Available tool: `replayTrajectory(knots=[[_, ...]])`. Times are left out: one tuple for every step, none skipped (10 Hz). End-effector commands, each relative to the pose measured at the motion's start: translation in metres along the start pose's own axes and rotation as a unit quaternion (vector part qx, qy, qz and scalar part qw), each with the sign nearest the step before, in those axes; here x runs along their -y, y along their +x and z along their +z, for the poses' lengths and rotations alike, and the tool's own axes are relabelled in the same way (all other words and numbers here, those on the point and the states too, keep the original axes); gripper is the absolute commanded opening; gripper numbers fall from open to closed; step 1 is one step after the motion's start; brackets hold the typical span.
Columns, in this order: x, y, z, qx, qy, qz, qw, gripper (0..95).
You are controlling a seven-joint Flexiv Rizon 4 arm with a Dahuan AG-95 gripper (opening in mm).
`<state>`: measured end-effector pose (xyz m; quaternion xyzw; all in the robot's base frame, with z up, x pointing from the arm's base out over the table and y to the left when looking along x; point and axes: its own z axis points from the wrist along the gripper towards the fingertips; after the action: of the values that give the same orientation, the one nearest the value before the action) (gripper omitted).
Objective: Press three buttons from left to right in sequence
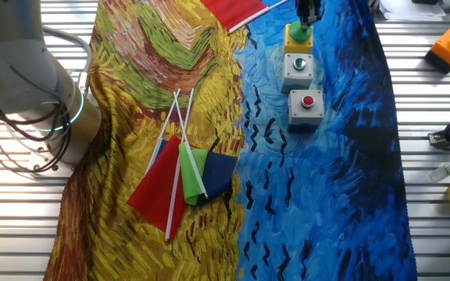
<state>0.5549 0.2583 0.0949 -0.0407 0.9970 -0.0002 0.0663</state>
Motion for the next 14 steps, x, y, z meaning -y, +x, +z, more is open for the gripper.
replayTrajectory(knots=[[0.000,0.001,0.001,-0.001,0.000,0.000,1.0000,0.0],[0.000,0.001,0.001,-0.002,-0.001,0.000,1.0000,0.0],[0.000,0.001,0.002,-0.002,-0.001,0.001,1.0000,0.0],[-0.001,0.001,0.004,-0.001,-0.002,0.001,1.0000,0.0],[-0.001,0.002,0.005,-0.001,-0.001,0.001,1.0000,0.0],[-0.002,0.002,0.007,0.000,-0.001,0.001,1.0000,0.0],[-0.002,0.002,0.008,0.000,0.000,0.001,1.0000,0.0],[-0.002,0.002,0.008,0.001,0.000,0.000,1.0000,0.0],[-0.002,0.002,0.008,0.002,0.000,0.000,1.0000,0.0],[-0.001,0.002,0.006,0.004,0.000,-0.001,1.0000,0.0],[0.000,0.000,0.000,0.003,0.002,-0.005,1.0000,0.0],[0.002,-0.002,-0.009,0.000,0.003,-0.007,1.0000,0.0],[0.005,-0.007,-0.027,-0.002,0.003,-0.006,1.0000,0.0],[0.005,-0.009,-0.037,-0.001,0.004,-0.007,1.0000,0.0]])
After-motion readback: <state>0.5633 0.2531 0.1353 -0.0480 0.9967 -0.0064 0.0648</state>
